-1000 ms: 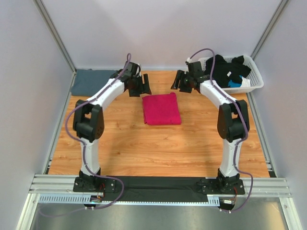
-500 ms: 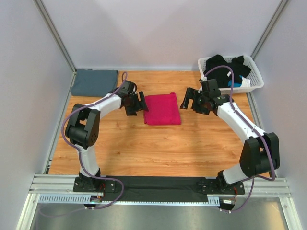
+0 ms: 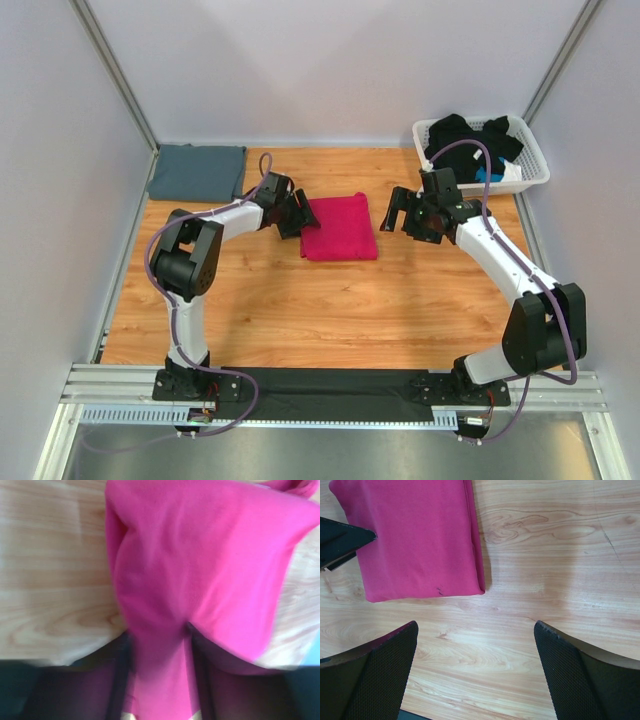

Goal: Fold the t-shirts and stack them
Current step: Neatly place the folded tshirt to the corner

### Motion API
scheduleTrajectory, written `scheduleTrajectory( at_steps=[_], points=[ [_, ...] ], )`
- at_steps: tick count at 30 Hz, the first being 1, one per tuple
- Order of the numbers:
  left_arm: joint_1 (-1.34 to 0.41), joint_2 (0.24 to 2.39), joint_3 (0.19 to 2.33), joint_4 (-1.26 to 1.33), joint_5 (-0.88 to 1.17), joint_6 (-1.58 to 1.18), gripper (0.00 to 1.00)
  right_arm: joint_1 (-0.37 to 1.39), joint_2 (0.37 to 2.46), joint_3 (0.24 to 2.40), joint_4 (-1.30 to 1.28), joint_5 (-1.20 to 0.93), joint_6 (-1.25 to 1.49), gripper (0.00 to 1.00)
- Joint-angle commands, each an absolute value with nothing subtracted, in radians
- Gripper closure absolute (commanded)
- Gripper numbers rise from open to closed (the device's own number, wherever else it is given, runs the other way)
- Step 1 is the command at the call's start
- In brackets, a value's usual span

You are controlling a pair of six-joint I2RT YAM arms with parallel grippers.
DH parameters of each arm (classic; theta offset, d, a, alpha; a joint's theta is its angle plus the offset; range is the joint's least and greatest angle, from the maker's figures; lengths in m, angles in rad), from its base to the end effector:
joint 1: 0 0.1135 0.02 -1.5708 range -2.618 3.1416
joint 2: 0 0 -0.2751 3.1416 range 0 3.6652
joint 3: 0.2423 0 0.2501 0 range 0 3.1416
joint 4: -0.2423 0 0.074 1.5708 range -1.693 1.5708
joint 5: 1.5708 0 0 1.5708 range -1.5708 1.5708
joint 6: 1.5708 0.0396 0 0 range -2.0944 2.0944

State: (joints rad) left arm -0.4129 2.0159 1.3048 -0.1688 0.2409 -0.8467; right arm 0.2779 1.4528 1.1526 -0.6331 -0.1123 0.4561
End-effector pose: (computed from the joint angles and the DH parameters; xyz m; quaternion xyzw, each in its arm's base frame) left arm 0.3930 -0.1825 0.1621 -0.1613 0.9210 -0.2894 0.2051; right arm 0.2919 0.0879 0.2811 0.0669 0.9459 0.1620 0.2729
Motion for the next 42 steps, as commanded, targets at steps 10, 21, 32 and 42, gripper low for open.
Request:
scheduleTrajectory(
  at_steps=[10, 21, 32, 42],
  points=[
    [-0.423, 2.1, 1.428, -0.236, 0.167, -0.773, 1.0, 0.273, 1.398, 1.143, -0.683, -0.045, 0.474, 0.0],
    [-0.333, 2.137, 1.802, -0.534, 0.023, -0.364, 1.0, 0.264, 1.41, 1.161, -0.684, -0.003, 0.494, 0.0],
    [-0.183, 2.238, 2.109, -0.647, -0.084, -0.077, 1.0, 0.222, 1.535, 1.184, -0.592, -0.029, 0.482, 0.0],
    [-0.08, 2.246, 2.17, -0.64, -0.031, 0.06, 1.0, 0.172, 1.643, 1.227, -0.592, -0.052, 0.48, 0.0]
  ],
)
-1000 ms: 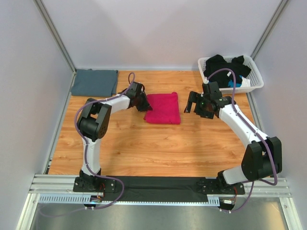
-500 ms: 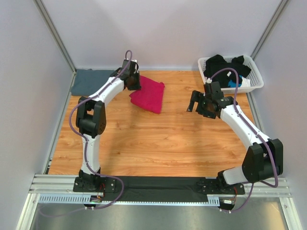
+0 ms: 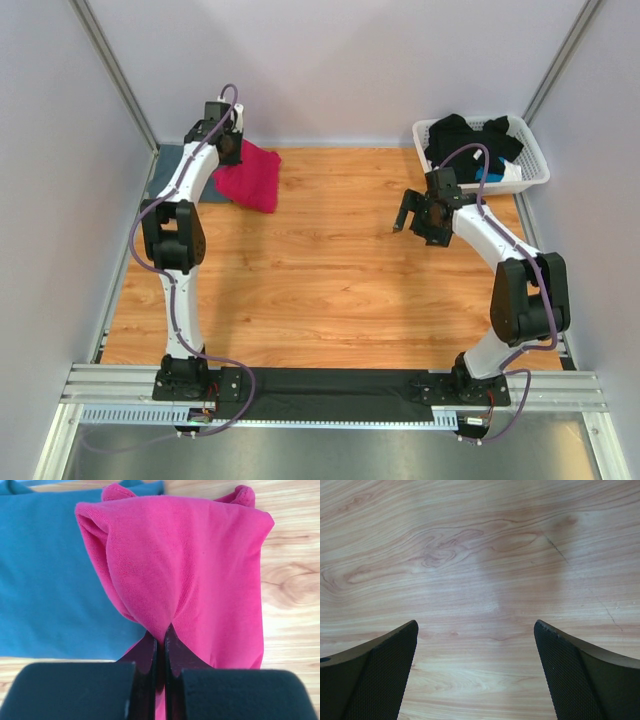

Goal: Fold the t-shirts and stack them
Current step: Neatly place the folded tshirt to the corner

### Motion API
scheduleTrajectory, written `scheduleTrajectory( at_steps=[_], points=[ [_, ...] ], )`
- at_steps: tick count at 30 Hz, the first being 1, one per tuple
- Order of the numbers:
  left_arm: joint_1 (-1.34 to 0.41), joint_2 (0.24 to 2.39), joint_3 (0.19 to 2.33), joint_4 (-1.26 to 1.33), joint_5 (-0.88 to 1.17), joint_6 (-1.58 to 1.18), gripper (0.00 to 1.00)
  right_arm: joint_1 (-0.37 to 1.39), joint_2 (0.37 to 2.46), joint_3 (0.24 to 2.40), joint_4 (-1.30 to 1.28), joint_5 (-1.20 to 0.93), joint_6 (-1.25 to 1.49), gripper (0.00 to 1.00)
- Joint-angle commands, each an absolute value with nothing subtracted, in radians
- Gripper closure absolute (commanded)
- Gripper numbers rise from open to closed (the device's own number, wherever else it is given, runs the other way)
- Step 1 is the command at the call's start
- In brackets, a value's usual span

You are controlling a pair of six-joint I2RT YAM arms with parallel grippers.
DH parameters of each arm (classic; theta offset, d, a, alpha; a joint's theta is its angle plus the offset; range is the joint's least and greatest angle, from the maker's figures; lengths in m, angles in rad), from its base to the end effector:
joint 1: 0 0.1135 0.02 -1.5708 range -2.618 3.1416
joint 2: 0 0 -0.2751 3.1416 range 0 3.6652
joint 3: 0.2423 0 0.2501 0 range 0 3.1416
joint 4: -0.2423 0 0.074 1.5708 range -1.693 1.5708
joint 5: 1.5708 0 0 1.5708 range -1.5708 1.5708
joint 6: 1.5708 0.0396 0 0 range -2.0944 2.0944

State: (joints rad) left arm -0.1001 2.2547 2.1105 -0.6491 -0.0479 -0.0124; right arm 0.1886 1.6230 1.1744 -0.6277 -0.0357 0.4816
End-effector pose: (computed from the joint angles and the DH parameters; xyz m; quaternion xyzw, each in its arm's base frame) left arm 0.5199 -0.0503 0.2703 0.0315 0.9246 0.0008 0.3796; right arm 0.3269 0.0638 0.2370 0.1372 0.9597 0.0968 0.2254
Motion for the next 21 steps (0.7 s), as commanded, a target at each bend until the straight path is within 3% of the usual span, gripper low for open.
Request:
scheduleTrajectory(
  at_steps=[1, 21],
  points=[
    [-0.069, 2.243, 2.175, -0.644, -0.02, 0.057, 1.0, 0.169, 1.649, 1.23, -0.592, -0.055, 0.482, 0.0],
    [0.054, 2.163, 2.243, -0.643, 0.075, 0.037, 1.0, 0.158, 1.772, 1.313, -0.63, -0.066, 0.477, 0.0]
  ],
)
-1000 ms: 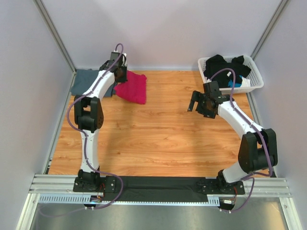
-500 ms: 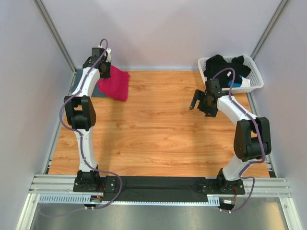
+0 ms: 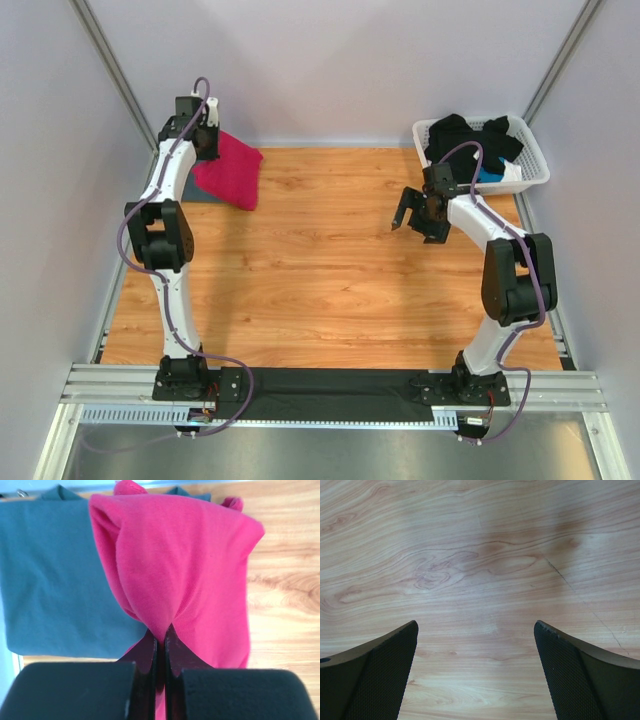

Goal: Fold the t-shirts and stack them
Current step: Neatly place the folded tshirt to the corner

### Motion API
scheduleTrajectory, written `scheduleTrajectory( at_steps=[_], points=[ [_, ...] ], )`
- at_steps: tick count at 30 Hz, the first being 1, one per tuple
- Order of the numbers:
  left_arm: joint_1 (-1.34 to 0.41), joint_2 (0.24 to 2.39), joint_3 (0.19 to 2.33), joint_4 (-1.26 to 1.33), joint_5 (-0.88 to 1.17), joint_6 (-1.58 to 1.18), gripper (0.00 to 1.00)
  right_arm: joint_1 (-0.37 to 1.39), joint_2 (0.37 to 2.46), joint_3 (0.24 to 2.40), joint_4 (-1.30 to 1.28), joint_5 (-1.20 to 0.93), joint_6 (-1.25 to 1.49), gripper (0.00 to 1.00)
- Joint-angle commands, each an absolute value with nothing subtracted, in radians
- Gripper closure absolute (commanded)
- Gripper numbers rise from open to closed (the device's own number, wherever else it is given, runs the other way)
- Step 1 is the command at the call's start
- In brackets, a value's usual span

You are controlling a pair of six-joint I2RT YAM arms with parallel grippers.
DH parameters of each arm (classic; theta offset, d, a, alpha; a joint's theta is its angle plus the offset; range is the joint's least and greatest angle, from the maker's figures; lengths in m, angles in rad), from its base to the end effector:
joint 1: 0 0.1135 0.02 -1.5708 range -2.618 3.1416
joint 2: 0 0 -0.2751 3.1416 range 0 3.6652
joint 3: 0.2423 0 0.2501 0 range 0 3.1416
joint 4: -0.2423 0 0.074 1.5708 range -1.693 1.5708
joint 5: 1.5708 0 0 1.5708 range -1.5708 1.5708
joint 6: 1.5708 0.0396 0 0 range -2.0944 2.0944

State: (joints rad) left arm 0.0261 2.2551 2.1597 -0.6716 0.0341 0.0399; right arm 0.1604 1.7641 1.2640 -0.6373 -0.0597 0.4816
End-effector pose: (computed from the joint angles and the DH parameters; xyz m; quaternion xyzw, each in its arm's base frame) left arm 0.5229 0.0123 0.2845 0.0130 0.9201 -0.0028 0.3914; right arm 0.3573 0.0602 0.2167 0.1498 0.9646 0.0955 0.1947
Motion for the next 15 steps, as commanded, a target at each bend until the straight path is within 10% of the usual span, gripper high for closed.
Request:
scheduleTrajectory(
  at_steps=[1, 15],
  points=[
    [0.057, 2.158, 2.246, -0.644, 0.08, 0.035, 1.0, 0.158, 1.775, 1.315, -0.632, -0.067, 0.48, 0.0],
    [0.155, 2.164, 2.198, -0.549, 0.136, -0.023, 1.0, 0.158, 1.832, 1.384, -0.658, -0.074, 0.469, 0.0]
  ],
)
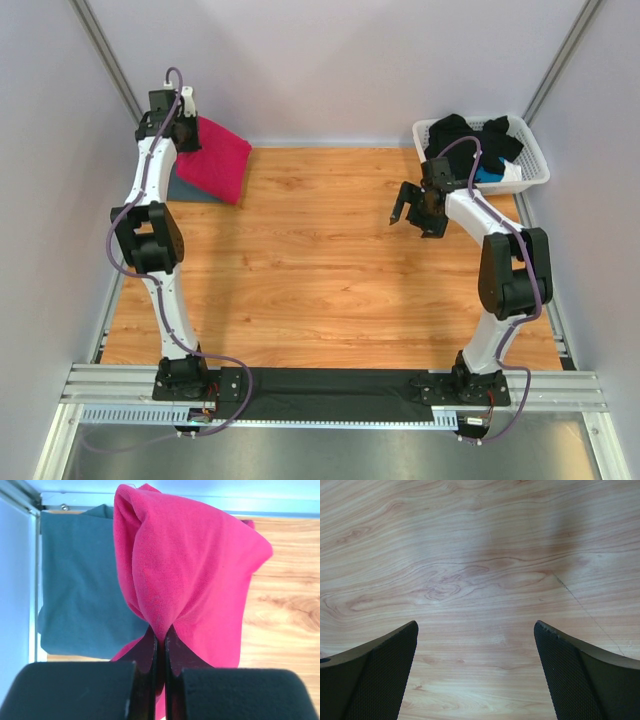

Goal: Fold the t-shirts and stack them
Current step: Neatly place the folded tshirt to the corner

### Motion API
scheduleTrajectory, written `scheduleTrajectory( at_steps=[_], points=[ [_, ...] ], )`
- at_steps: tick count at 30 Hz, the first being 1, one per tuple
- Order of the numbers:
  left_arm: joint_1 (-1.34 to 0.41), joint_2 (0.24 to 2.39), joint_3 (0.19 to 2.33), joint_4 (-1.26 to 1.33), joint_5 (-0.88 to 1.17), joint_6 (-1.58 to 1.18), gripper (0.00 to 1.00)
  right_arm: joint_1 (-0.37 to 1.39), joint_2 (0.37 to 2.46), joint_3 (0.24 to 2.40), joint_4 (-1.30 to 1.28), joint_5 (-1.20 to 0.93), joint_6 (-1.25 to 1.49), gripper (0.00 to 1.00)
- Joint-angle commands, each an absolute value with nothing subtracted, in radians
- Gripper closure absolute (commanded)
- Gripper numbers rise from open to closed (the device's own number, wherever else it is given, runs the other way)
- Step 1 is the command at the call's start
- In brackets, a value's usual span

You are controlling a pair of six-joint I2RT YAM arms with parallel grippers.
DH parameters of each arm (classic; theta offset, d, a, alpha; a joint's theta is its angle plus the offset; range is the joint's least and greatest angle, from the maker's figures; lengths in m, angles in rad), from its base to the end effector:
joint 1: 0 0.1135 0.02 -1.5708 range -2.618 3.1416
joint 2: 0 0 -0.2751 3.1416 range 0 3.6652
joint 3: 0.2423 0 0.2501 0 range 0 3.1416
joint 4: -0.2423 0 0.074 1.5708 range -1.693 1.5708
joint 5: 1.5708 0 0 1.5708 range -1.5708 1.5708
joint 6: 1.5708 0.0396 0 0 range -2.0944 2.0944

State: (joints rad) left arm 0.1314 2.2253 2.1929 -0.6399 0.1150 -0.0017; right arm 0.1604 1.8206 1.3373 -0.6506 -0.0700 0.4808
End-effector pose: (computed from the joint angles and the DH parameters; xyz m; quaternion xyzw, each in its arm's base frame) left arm 0.5169 0.0637 0.3133 -0.0349 0.8990 -0.0236 0.4360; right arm 0.3736 0.0632 0.2175 0.1481 0.9644 0.1007 0.1948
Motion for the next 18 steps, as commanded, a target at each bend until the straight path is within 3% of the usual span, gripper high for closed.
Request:
scheduleTrajectory(
  at_steps=[1, 18],
  points=[
    [0.164, 2.177, 2.203, -0.546, 0.135, -0.025, 1.0, 0.158, 1.836, 1.394, -0.661, -0.074, 0.468, 0.0],
    [0.265, 2.385, 2.16, -0.357, 0.101, -0.158, 1.0, 0.16, 1.939, 1.551, -0.764, -0.055, 0.466, 0.0]
  ],
)
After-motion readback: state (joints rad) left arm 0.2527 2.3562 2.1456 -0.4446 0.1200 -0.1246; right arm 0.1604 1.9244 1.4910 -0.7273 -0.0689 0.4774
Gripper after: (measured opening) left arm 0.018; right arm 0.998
